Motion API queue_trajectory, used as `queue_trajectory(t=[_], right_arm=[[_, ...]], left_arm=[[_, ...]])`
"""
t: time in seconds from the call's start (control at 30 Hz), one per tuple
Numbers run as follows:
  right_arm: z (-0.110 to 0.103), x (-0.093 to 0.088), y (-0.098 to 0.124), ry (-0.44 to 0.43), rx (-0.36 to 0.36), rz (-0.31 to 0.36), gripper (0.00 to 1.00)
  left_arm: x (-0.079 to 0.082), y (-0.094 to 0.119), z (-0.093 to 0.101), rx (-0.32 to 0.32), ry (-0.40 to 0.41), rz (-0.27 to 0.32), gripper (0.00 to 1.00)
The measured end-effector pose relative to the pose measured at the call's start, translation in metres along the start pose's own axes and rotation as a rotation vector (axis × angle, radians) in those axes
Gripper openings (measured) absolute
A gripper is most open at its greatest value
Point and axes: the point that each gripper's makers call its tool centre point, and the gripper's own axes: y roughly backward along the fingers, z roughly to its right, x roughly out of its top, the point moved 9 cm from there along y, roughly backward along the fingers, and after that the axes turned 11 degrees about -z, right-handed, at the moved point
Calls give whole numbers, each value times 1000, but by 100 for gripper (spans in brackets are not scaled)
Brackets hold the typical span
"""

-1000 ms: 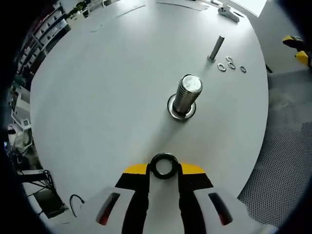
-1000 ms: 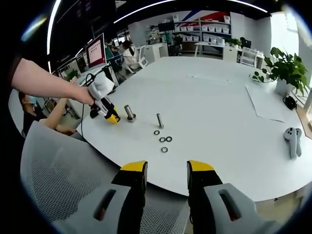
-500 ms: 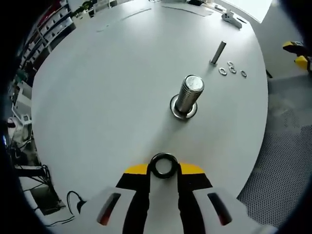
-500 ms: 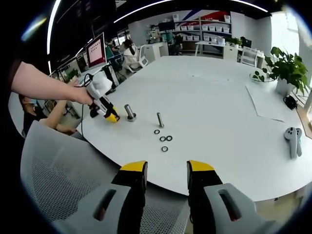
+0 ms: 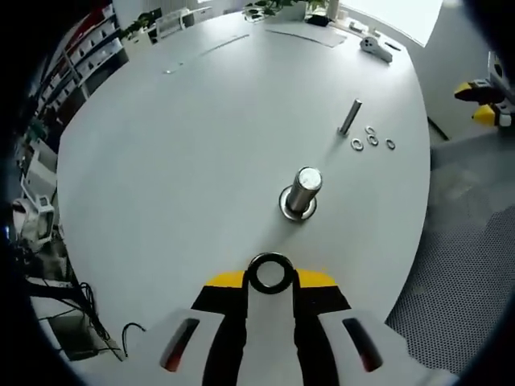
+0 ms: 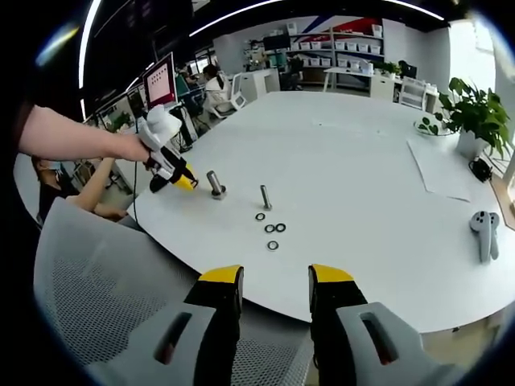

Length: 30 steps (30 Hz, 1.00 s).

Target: Place the washer onto the threaded stud by aligning its center hole with the stud, sliding it down to the base, and recovering from edge contact or off-axis alignment until the washer reaches the visible bottom stop.

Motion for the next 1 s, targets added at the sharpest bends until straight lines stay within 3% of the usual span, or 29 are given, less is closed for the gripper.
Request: queue_trajectory(t=[0.17, 0.67, 1.0], right_arm=[[0, -1, -2, 1, 0, 0, 35], [0, -1, 0, 3, -1, -1, 35], [1, 0, 0, -2, -4, 6, 35]], left_arm=[[12, 19, 2, 3, -16, 35, 19], [44, 42, 20, -10, -91, 77, 19], [58, 29, 25, -11, -160, 46, 19]])
